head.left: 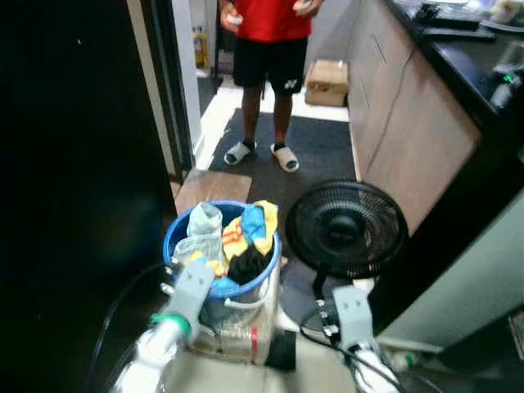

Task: Clothes washing

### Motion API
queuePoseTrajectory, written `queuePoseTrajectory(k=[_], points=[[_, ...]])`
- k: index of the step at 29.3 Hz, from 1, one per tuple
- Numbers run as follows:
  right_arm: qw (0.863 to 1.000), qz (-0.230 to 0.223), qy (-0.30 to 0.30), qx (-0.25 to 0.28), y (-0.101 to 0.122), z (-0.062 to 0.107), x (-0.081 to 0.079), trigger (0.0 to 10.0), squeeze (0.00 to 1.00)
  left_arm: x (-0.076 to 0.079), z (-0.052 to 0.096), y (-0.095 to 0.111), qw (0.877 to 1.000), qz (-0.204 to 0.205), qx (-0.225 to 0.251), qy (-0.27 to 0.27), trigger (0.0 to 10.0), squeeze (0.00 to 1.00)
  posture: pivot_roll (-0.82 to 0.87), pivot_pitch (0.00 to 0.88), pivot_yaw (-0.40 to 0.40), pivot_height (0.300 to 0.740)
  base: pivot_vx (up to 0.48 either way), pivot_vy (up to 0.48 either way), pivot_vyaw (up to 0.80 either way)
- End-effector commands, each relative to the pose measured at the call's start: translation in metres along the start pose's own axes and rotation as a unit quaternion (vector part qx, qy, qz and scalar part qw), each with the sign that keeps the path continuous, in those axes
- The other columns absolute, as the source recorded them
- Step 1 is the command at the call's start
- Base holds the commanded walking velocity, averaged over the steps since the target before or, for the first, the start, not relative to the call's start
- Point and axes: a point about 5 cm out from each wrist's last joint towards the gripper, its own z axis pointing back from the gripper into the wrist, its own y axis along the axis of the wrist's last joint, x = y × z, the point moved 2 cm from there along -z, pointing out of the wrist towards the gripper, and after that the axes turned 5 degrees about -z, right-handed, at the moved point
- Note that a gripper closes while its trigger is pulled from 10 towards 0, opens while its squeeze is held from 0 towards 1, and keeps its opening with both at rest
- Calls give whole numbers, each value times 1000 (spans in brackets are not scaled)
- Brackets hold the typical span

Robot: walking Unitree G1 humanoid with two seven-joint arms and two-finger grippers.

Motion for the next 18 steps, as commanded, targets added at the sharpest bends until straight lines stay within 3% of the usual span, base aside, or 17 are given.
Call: queuePoseTrajectory(k=[1,5,10,18], points=[[1000,2,-17,-19,-10,6,12,10000,0,11,1,-3,1000,2,-4,-14,10000,0,105,0,17,740,480,0,0],[1000,5,-15,-17,-10,5,12,10000,0,11,1,-3,1000,2,-3,-15,10000,0,105,0,17,740,474,0,0],[1000,7,-18,-20,-11,5,13,10000,0,10,1,-4,1000,7,-10,-13,10000,0,106,0,17,740,378,0,793],[1000,-7,-17,-13,-8,4,12,10000,0,11,0,-3,1000,10,-5,-13,10000,0,106,0,17,740,0,0,0]])
